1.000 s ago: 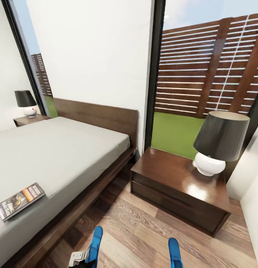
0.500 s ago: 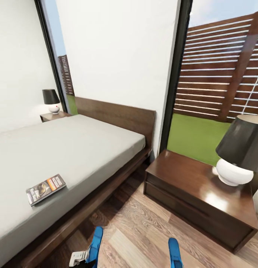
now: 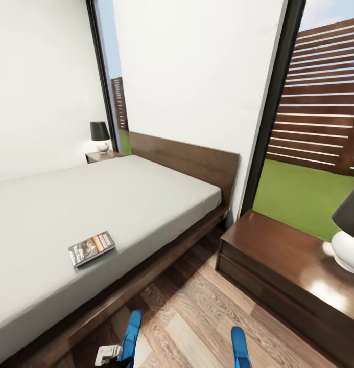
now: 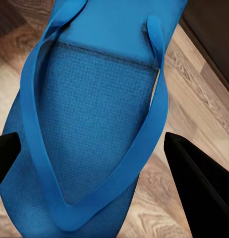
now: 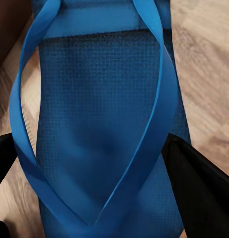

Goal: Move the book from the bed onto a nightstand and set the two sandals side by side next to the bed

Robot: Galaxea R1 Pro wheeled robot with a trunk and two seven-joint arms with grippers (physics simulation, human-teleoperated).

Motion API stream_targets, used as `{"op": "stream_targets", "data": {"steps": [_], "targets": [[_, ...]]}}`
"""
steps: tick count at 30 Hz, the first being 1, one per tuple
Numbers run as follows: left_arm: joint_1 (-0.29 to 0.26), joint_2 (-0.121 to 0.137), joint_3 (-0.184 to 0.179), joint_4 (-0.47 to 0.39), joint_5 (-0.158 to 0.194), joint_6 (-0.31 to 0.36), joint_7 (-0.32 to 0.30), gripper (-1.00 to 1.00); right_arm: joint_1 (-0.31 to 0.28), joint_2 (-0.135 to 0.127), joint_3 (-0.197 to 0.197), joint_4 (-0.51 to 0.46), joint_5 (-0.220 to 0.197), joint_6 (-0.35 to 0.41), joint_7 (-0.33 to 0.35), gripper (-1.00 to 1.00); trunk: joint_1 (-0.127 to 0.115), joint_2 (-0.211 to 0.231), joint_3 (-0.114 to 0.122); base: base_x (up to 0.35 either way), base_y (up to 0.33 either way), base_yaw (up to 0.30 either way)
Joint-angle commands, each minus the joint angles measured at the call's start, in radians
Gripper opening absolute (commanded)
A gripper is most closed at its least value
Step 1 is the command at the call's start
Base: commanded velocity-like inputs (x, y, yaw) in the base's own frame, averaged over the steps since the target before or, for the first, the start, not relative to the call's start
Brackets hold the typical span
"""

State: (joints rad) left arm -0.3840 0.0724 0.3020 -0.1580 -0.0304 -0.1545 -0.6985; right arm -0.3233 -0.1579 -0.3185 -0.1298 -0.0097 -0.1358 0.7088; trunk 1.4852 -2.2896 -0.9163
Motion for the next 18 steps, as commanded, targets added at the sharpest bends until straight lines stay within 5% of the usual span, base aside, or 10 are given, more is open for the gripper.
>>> {"op": "stream_targets", "data": {"steps": [1, 18], "targets": [[-0.001, 0.000, 0.003, 0.002, -0.003, -0.005, -0.003, -1.00, 0.000, -0.001, -0.001, 0.001, -0.001, -0.004, 0.002, -1.00, 0.000, 0.000, -0.001, 0.000, 0.000, 0.290], [-0.001, 0.001, 0.003, 0.002, -0.003, -0.005, -0.003, -1.00, 0.000, -0.002, -0.001, 0.001, -0.001, -0.004, 0.003, -1.00, 0.000, 0.000, -0.001, 0.000, 0.000, 0.290]]}}
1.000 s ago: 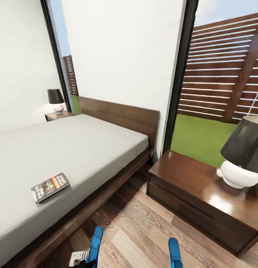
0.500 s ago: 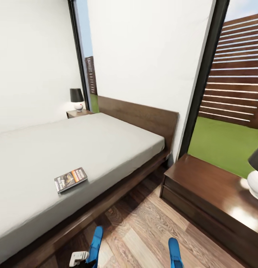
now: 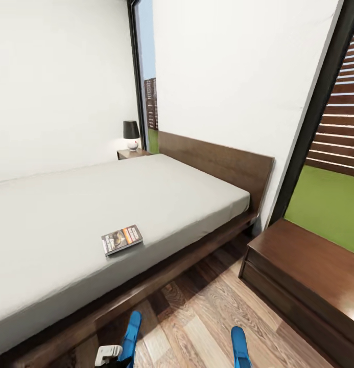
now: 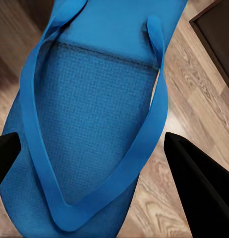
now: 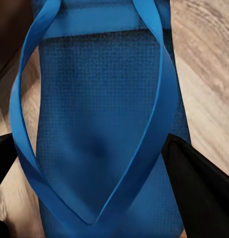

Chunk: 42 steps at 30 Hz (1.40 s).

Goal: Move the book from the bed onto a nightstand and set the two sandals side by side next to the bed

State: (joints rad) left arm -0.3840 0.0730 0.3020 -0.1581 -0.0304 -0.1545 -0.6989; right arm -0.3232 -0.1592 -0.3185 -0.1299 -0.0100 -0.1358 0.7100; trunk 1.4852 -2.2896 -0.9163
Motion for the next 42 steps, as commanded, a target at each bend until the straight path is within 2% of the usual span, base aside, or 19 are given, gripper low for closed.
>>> {"op": "stream_targets", "data": {"steps": [1, 7, 23, 42], "targets": [[-0.001, 0.000, 0.003, 0.002, -0.003, -0.005, -0.002, -1.00, 0.000, 0.000, -0.001, 0.001, -0.001, -0.004, 0.002, -1.00, 0.000, 0.000, -0.001, 0.000, 0.000, 0.290], [-0.001, -0.001, 0.003, 0.002, -0.003, -0.005, -0.002, -1.00, -0.001, 0.000, -0.001, 0.001, -0.001, -0.004, 0.002, -1.00, 0.000, 0.000, -0.001, 0.000, 0.000, 0.268], [-0.001, -0.001, 0.003, 0.002, -0.011, -0.005, -0.002, -1.00, -0.001, 0.000, -0.001, 0.001, -0.001, -0.004, 0.002, -1.00, 0.000, 0.000, -0.001, 0.000, -0.058, 0.058], [-0.001, -0.001, 0.003, 0.002, -0.011, -0.005, -0.002, -1.00, -0.001, 0.000, -0.001, 0.001, -0.001, -0.004, 0.002, -1.00, 0.000, 0.000, -0.001, 0.000, 0.000, 0.277]]}}
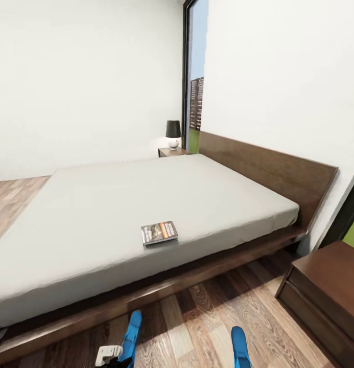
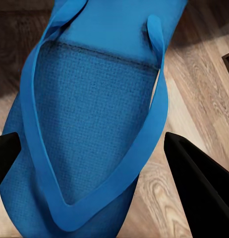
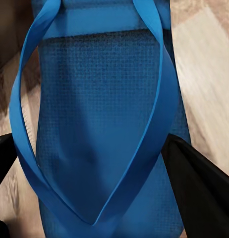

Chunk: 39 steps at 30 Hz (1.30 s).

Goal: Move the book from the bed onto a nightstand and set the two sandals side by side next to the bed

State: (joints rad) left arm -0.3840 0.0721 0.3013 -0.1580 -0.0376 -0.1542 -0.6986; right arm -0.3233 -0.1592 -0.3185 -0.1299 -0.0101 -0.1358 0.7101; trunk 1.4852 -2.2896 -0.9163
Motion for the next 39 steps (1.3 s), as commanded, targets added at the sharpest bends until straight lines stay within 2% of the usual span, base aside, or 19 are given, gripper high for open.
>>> {"op": "stream_targets", "data": {"steps": [1, 39], "targets": [[-0.001, 0.000, 0.004, 0.001, -0.004, -0.005, -0.002, -1.00, 0.000, 0.000, -0.001, 0.001, -0.001, -0.004, 0.002, -1.00, 0.000, 0.000, -0.001, 0.000, 0.000, 0.292], [-0.001, 0.000, 0.004, 0.001, -0.004, -0.005, -0.002, -1.00, 0.000, 0.000, -0.001, 0.001, -0.001, -0.004, 0.002, -1.00, 0.000, 0.000, -0.001, 0.000, 0.000, 0.293]]}}
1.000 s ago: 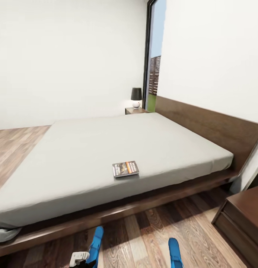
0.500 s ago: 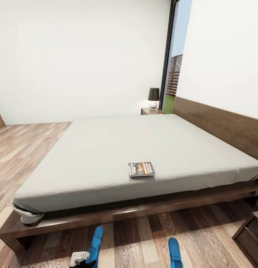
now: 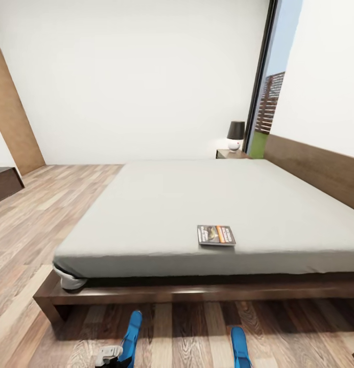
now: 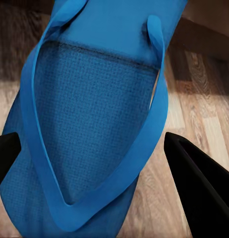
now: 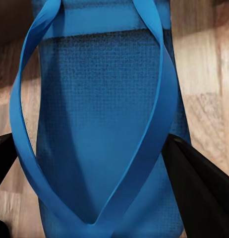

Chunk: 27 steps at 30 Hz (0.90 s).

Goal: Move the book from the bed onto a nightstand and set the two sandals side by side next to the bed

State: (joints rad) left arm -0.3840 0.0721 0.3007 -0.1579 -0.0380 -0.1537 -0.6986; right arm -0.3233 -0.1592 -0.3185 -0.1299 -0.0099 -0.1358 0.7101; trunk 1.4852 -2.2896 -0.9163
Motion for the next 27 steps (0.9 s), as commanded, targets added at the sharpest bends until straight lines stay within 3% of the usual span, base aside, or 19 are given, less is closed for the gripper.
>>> {"op": "stream_targets", "data": {"steps": [1, 8, 27], "targets": [[-0.001, 0.000, 0.004, 0.001, -0.003, -0.006, -0.002, -1.00, 0.000, 0.000, -0.001, 0.001, -0.001, -0.004, 0.002, -1.00, 0.000, 0.000, -0.001, 0.000, 0.000, 0.293], [-0.001, 0.000, 0.004, 0.001, -0.003, -0.006, -0.002, -1.00, 0.000, 0.000, -0.001, 0.001, -0.001, -0.004, 0.002, -1.00, 0.000, 0.000, -0.001, 0.000, 0.000, 0.203], [-0.001, 0.000, 0.005, 0.001, -0.003, -0.004, -0.004, -1.00, 0.000, -0.001, -0.001, 0.001, -0.002, -0.004, 0.008, -1.00, 0.000, 0.000, -0.001, 0.000, 0.000, 0.005]]}}
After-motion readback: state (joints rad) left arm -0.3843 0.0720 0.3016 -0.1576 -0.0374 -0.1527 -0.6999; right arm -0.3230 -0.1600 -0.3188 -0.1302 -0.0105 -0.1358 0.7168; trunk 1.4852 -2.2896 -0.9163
